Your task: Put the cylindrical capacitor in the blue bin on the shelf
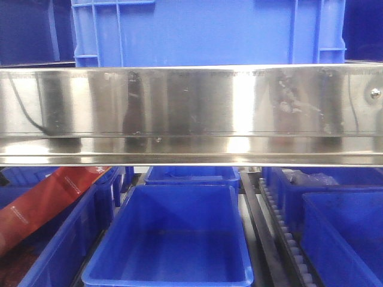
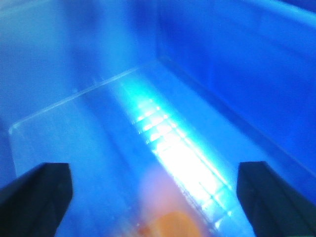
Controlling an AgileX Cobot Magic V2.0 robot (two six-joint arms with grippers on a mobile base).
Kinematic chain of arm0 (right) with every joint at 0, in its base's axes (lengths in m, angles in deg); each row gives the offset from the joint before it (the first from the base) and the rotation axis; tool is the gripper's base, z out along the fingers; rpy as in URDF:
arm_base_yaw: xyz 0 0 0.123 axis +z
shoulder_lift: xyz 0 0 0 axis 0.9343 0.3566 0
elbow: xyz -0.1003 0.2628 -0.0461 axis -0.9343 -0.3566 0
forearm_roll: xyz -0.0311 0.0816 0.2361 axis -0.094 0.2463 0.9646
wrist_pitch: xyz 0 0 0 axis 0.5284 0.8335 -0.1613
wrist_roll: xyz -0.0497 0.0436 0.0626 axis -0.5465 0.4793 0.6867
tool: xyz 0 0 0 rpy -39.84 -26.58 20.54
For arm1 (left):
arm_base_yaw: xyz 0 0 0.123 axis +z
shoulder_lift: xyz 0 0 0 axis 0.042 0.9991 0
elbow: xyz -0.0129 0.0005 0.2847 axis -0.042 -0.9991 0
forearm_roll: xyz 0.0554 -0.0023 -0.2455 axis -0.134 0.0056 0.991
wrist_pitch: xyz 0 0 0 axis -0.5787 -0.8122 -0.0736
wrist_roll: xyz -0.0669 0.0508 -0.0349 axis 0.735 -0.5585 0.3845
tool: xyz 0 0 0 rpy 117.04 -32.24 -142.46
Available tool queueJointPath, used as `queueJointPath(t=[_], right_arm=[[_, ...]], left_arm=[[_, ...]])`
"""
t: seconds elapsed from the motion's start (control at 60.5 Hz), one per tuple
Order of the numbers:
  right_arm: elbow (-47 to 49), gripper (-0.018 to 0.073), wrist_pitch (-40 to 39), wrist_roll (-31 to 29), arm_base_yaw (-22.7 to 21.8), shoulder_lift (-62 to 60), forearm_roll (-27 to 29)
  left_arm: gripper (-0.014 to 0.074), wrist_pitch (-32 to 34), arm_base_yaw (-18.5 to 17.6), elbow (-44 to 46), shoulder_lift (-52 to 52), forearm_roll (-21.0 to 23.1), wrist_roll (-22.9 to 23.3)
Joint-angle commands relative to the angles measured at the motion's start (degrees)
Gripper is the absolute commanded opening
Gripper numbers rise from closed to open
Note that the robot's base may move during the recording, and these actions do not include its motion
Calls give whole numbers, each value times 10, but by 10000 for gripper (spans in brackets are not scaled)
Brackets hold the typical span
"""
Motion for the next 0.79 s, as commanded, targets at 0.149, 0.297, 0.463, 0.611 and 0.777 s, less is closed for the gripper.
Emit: queueJointPath(t=[0.149,0.297,0.463,0.611,0.777], right_arm=[[5,-162,-19,1,-1,-2,-1],[5,-162,-19,1,-1,-2,-1],[5,-162,-19,1,-1,-2,-1],[5,-162,-18,1,-1,-2,-1],[5,-162,-9,1,-1,-2,-1]], left_arm=[[311,2,-1,6,-47,2,-1],[29,-41,0,6,-99,-6,-1],[-111,-134,6,-3,-165,-6,4],[-111,-146,20,-58,-243,-9,19],[-111,-129,43,-157,-351,-6,20]])
